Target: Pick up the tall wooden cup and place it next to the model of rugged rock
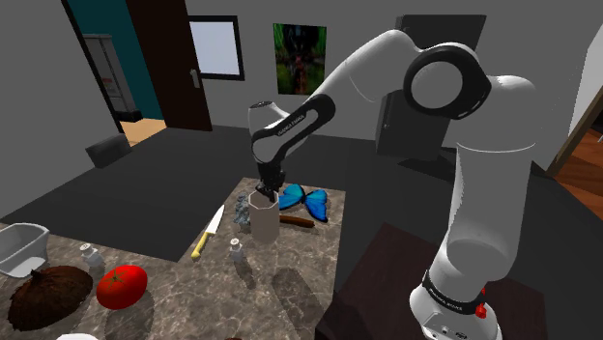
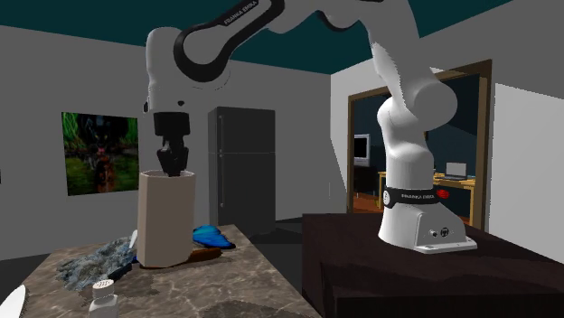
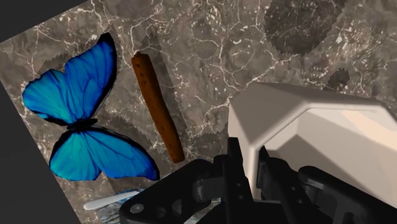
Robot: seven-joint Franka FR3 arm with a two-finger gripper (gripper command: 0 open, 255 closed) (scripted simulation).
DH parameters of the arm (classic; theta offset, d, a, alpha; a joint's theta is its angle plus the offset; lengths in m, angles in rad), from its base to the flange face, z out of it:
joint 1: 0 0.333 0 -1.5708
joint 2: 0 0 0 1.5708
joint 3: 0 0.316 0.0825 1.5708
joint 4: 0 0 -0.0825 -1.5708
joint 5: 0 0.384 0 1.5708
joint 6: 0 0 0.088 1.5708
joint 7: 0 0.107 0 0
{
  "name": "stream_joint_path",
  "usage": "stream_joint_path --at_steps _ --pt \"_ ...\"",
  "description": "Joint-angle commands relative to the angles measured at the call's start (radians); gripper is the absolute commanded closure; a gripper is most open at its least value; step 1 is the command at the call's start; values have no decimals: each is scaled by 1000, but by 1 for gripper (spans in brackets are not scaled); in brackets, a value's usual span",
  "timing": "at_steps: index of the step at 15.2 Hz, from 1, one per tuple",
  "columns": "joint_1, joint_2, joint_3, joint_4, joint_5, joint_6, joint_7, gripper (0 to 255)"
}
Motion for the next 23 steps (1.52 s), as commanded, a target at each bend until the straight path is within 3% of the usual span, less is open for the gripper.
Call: stream_joint_path --at_steps 1,16,23 --pt "1 16 -1 -6 -4 23 4 255" --pt "11 156 -15 -33 -33 188 26 255" --pt "11 160 -15 -33 -34 193 27 255"
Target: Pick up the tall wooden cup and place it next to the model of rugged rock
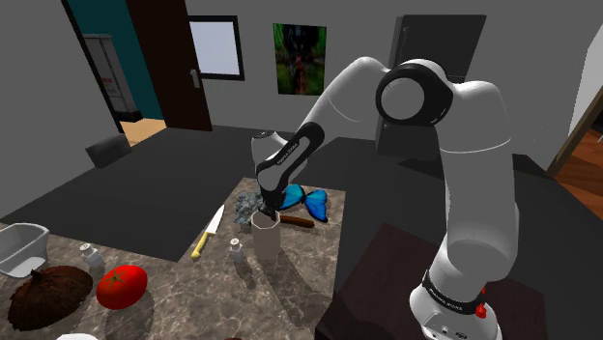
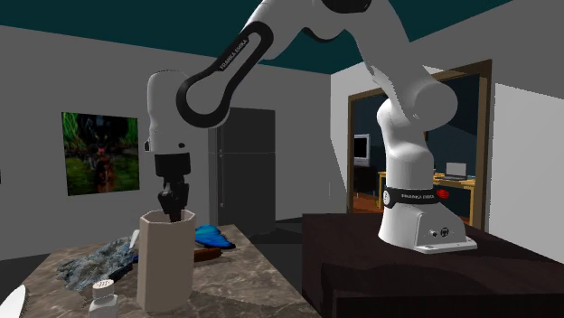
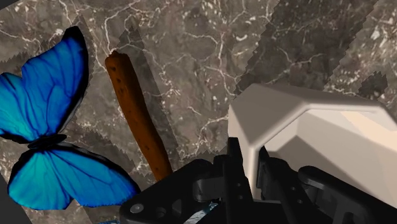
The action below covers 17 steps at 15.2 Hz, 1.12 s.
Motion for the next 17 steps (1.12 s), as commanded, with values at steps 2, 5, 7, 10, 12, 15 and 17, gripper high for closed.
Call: stream_joint_path --at_steps 2,5,7,10,12,15,17 --pt "0 0 0 1 0 0 0 0" --pt "0 0 0 0 0 0 0 0" --pt "0 0 0 0 0 0 0 0" --pt "-5 -71 9 13 15 -82 -10 0" --pt "-6 -88 11 18 19 -104 -12 0" --pt "-6 -88 11 18 19 -104 -13 0" --pt "-6 -88 11 18 19 -104 -13 0"
